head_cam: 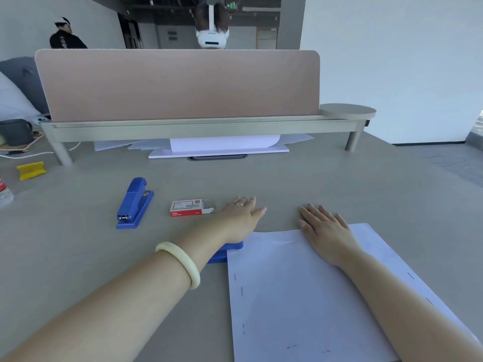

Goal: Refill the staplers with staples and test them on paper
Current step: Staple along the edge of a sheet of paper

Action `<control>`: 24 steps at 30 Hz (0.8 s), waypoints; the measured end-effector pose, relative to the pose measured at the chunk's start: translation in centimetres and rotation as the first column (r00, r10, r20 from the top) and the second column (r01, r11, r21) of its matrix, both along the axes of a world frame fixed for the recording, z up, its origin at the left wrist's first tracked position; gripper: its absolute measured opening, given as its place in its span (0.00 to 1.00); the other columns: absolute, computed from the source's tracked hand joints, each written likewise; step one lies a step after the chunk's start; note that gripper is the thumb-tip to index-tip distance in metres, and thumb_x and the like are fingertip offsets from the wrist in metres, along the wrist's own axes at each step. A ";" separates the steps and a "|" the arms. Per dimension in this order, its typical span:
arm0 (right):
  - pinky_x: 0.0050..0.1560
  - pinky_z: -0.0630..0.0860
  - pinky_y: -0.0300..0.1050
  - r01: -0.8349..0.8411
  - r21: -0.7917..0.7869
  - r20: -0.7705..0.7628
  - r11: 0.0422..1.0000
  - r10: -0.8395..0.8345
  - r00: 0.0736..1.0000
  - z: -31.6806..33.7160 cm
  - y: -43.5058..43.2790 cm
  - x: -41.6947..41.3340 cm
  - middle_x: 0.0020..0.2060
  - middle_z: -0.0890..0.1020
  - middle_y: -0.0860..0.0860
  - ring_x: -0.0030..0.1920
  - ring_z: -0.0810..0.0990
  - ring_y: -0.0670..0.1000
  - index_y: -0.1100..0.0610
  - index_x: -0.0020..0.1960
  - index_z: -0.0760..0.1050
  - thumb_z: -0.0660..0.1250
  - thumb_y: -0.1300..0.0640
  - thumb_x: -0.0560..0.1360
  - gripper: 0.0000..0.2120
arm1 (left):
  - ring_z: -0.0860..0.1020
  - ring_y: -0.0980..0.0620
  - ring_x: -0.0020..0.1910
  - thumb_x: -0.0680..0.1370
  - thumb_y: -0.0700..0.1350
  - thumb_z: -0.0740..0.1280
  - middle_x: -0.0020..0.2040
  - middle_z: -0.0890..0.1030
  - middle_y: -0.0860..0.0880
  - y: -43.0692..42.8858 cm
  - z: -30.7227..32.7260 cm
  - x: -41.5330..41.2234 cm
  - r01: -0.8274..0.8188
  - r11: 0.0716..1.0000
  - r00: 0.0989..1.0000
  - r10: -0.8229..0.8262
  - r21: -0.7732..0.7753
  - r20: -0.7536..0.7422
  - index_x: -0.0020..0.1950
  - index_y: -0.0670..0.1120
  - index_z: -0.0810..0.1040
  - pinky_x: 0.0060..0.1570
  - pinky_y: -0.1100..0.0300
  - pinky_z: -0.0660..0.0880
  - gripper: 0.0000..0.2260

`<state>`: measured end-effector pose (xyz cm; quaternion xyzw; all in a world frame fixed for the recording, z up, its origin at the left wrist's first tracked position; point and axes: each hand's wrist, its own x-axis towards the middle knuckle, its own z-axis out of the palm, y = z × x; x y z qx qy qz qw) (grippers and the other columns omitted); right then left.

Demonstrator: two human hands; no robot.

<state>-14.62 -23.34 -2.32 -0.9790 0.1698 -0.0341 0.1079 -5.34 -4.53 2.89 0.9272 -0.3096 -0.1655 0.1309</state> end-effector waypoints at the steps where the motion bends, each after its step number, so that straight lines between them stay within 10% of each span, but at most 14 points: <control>1: 0.75 0.42 0.48 0.001 -0.004 0.000 1.000 -0.001 1.000 -0.1 -0.1 0.0 0.77 0.49 0.43 0.77 0.45 0.47 0.47 0.76 0.50 0.43 0.45 0.81 0.24 | 0.42 0.49 0.77 0.82 0.50 0.42 0.78 0.43 0.46 -0.1 -0.1 0.1 0.000 0.999 0.999 -0.001 0.043 0.035 0.77 0.46 0.43 0.74 0.52 0.43 0.24; 12: 0.75 0.43 0.48 0.008 -0.025 0.002 1.000 -0.008 1.000 -0.2 0.0 0.0 0.77 0.49 0.44 0.77 0.45 0.48 0.48 0.76 0.50 0.43 0.46 0.81 0.24 | 0.38 0.47 0.77 0.82 0.47 0.44 0.78 0.42 0.42 -0.4 -1.3 0.2 0.045 0.964 0.955 -0.119 0.264 0.273 0.77 0.44 0.44 0.75 0.45 0.41 0.24; 16: 0.76 0.44 0.48 0.008 -0.011 0.019 1.000 -0.008 1.000 -0.1 0.2 -0.3 0.77 0.50 0.43 0.77 0.46 0.47 0.48 0.76 0.52 0.43 0.46 0.81 0.24 | 0.55 0.51 0.76 0.81 0.46 0.49 0.75 0.62 0.47 0.3 -1.1 -0.2 0.037 0.977 0.927 0.046 -0.212 0.373 0.73 0.46 0.61 0.75 0.55 0.43 0.20; 19: 0.76 0.44 0.47 0.010 -0.001 0.030 1.000 -0.010 0.999 0.2 0.3 -0.3 0.77 0.52 0.44 0.77 0.47 0.47 0.49 0.76 0.53 0.44 0.46 0.81 0.24 | 0.76 0.49 0.56 0.77 0.49 0.49 0.56 0.81 0.51 2.0 0.6 -0.8 0.126 0.753 0.839 0.267 -0.645 0.475 0.59 0.48 0.77 0.62 0.64 0.56 0.20; 21: 0.75 0.46 0.47 0.005 0.010 0.050 1.000 -0.005 0.999 0.4 0.4 -0.4 0.77 0.55 0.44 0.77 0.49 0.48 0.50 0.74 0.58 0.46 0.46 0.81 0.23 | 0.78 0.50 0.49 0.74 0.54 0.50 0.49 0.81 0.53 3.7 1.8 -1.3 0.120 0.689 0.868 0.277 -0.714 0.413 0.52 0.49 0.79 0.60 0.60 0.63 0.21; 24: 0.73 0.51 0.46 0.014 0.044 0.113 0.999 -0.019 0.993 0.7 0.6 -0.6 0.75 0.60 0.46 0.76 0.54 0.49 0.50 0.70 0.66 0.49 0.46 0.81 0.20 | 0.76 0.55 0.50 0.70 0.64 0.53 0.49 0.80 0.56 6.7 0.9 -2.2 0.130 0.858 0.926 0.075 -0.498 0.370 0.52 0.51 0.79 0.56 0.55 0.71 0.24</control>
